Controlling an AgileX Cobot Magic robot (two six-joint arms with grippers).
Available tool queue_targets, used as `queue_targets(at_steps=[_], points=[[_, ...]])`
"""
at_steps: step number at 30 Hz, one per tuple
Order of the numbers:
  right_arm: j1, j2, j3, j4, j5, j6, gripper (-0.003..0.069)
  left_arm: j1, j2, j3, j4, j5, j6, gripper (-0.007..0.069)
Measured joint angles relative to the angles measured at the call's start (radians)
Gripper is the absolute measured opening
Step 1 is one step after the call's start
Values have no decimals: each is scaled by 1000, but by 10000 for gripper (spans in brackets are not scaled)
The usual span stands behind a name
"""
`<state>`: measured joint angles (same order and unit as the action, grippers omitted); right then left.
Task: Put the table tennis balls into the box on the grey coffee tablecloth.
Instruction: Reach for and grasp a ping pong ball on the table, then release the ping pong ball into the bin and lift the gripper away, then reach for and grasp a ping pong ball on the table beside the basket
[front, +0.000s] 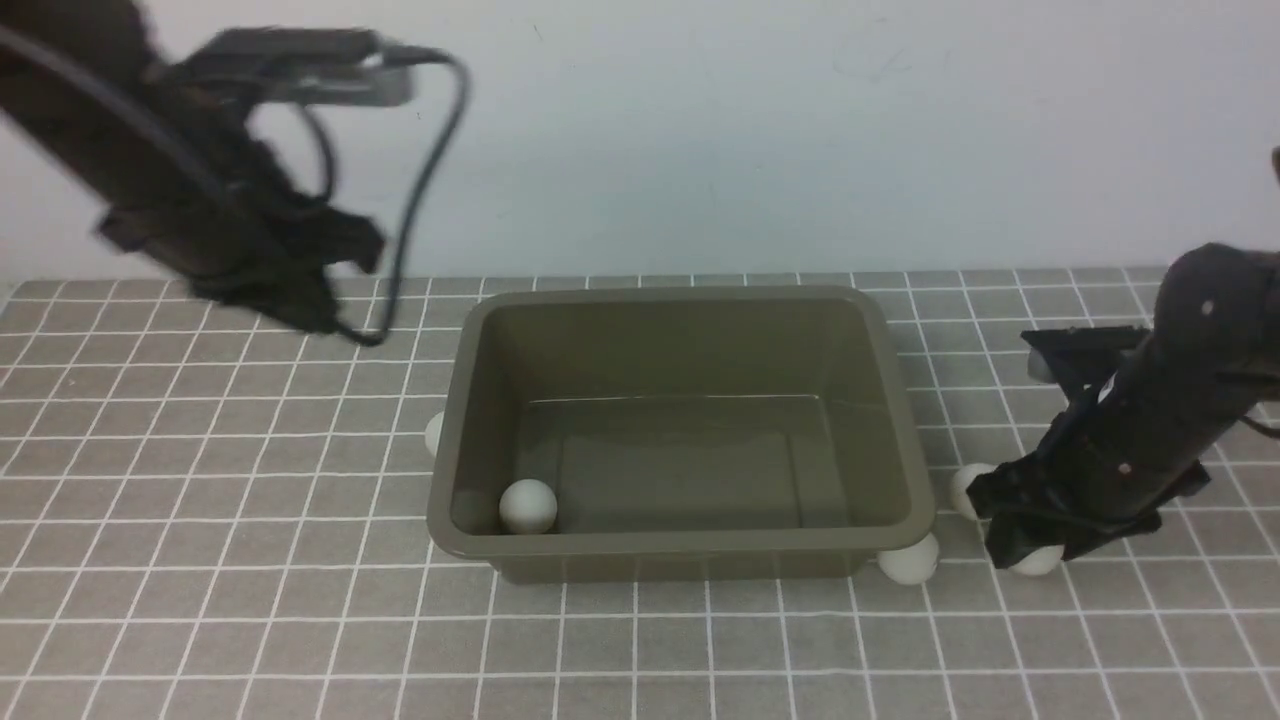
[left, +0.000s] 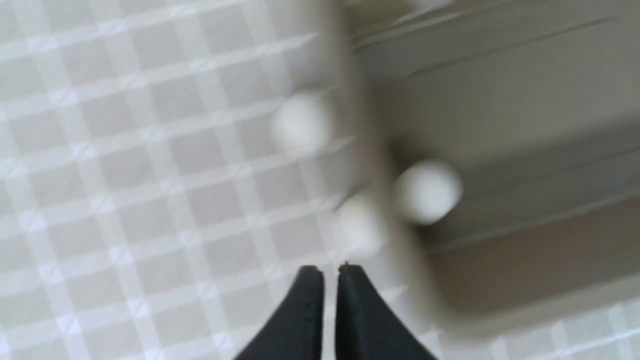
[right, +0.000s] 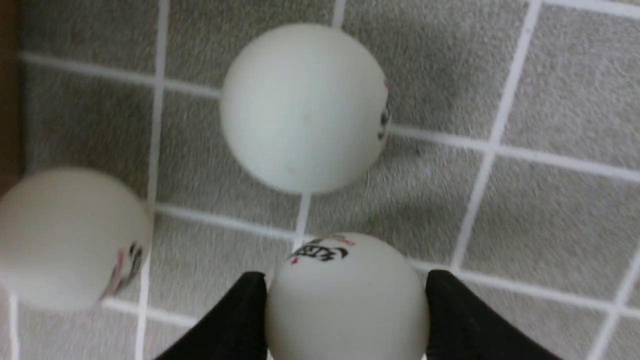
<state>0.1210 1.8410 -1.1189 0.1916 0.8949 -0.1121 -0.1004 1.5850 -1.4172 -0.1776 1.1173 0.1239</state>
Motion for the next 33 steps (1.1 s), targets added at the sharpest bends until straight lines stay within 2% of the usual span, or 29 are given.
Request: queue_targets(at_steps=[5, 10, 11, 12, 13, 16, 17, 18, 19, 24, 26, 33], points=[[1, -116, -49, 13, 138, 15, 363, 30, -37, 254, -12, -110, 15, -5], [87, -255, -86, 148, 68, -18, 363, -10, 19, 396, -111, -298, 137, 22], [146, -259, -109, 175, 14, -53, 363, -25, 51, 403, -148, -348, 166, 62], [146, -258, -112, 177, 9, -53, 363, -26, 55, 403, -152, -354, 166, 67], [193, -231, -151, 189, -12, -68, 363, -35, 91, 400, -185, -396, 189, 126], [226, -178, -205, 191, -18, -74, 363, -42, 126, 397, -220, -437, 217, 232], [233, -128, -249, 192, -10, -71, 372, -46, 146, 397, -240, -454, 235, 306], [233, -128, -255, 192, -7, -71, 374, -45, 149, 397, -243, -457, 235, 317], [236, -77, -309, 186, 16, -52, 420, -47, 170, 397, -261, -472, 259, 408], [236, -26, -398, 107, 86, -2, 596, -47, 202, 392, -328, -514, 324, 565], [236, -28, -417, 45, 106, 16, 639, -47, 205, 389, -380, -535, 373, 598], [236, -28, -420, -94, 157, 74, 651, -47, 233, 386, -471, -565, 462, 594]])
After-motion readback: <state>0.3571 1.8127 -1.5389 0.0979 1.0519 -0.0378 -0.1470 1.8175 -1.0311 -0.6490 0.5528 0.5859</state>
